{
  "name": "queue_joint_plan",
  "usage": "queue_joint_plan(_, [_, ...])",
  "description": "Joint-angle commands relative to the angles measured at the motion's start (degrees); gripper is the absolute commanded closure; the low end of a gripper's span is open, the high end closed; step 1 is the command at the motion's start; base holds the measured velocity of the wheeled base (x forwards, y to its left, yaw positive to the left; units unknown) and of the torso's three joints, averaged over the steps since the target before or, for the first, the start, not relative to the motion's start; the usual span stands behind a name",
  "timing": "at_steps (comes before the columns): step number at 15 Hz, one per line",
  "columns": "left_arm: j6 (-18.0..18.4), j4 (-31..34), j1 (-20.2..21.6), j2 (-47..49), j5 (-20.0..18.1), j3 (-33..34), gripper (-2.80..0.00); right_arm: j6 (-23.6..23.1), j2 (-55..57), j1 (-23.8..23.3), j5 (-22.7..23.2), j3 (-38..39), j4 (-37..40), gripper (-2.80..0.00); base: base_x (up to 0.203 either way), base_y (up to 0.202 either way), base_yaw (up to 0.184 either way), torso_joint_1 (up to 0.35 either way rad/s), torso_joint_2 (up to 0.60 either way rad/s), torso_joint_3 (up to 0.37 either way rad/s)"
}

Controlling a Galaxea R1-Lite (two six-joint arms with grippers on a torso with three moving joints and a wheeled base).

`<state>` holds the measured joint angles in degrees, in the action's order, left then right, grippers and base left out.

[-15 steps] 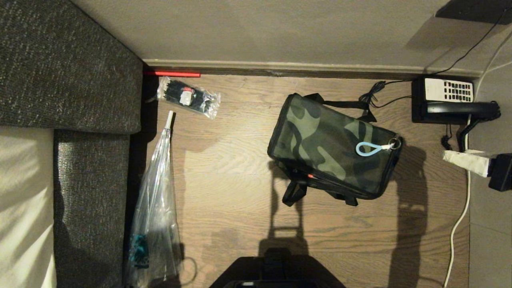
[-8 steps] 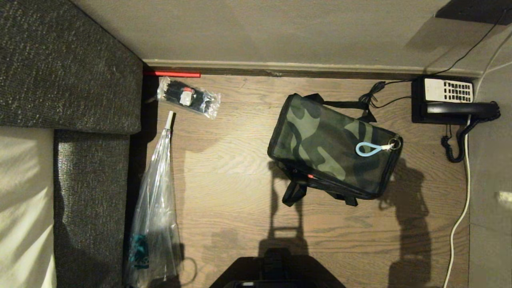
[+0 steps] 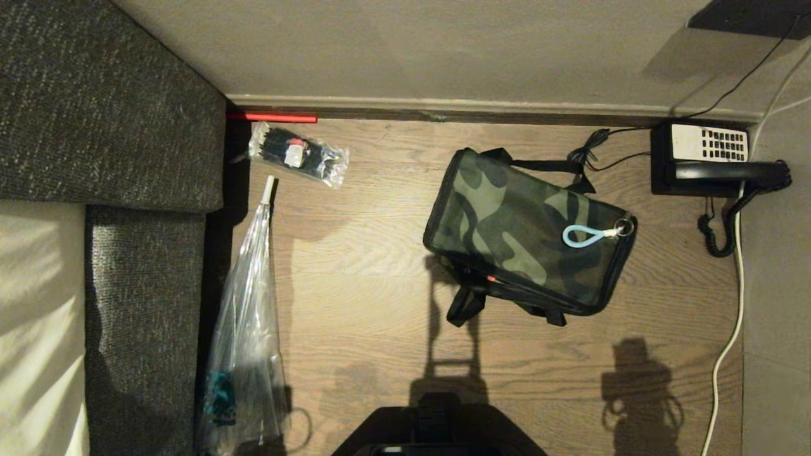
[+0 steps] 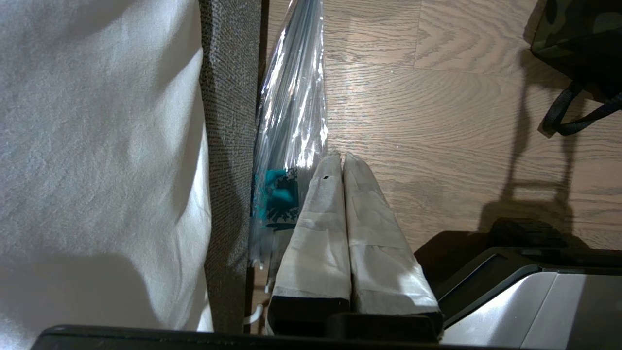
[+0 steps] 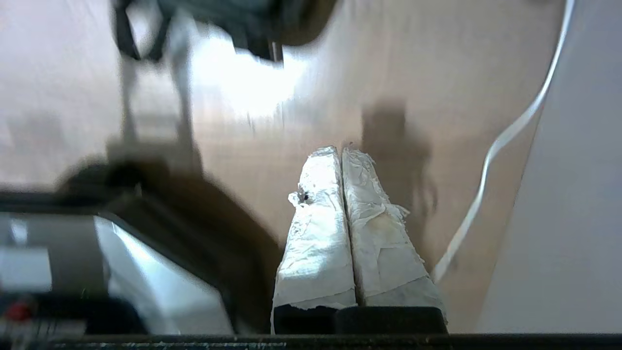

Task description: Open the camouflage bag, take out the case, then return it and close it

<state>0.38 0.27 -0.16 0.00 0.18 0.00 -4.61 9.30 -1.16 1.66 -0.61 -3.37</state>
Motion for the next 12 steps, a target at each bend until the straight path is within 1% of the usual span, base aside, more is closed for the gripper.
queue_joint_plan(1, [-0.03,0.0,-0.02,0.0,0.08,0.09,0.0,0.62,-8.5,0.65,-0.26,2.45,-1.82,0.0,0.0,0.0,0.0,0.0,0.0,0.0])
queue_joint_plan(3, [-0.03,0.0,-0.02,0.0,-0.01,0.09,0.0,1.0,-9.39,0.72,-0.42,2.63,-2.43,0.0,0.0,0.0,0.0,0.0,0.0,0.0])
queue_joint_plan(5, [-0.03,0.0,-0.02,0.0,-0.01,0.09,0.0,2.77,-9.39,0.72,-0.58,2.9,-5.53,0.0,0.0,0.0,0.0,0.0,0.0,0.0])
queue_joint_plan(8, [-0.03,0.0,-0.02,0.0,-0.01,0.09,0.0,3.33,-9.48,0.72,-0.78,2.9,-7.18,0.0,0.0,0.0,0.0,0.0,0.0,0.0])
queue_joint_plan(12, [-0.03,0.0,-0.02,0.0,0.02,0.07,0.0,3.47,-9.39,0.72,-0.86,2.9,-7.09,0.0,0.0,0.0,0.0,0.0,0.0,0.0])
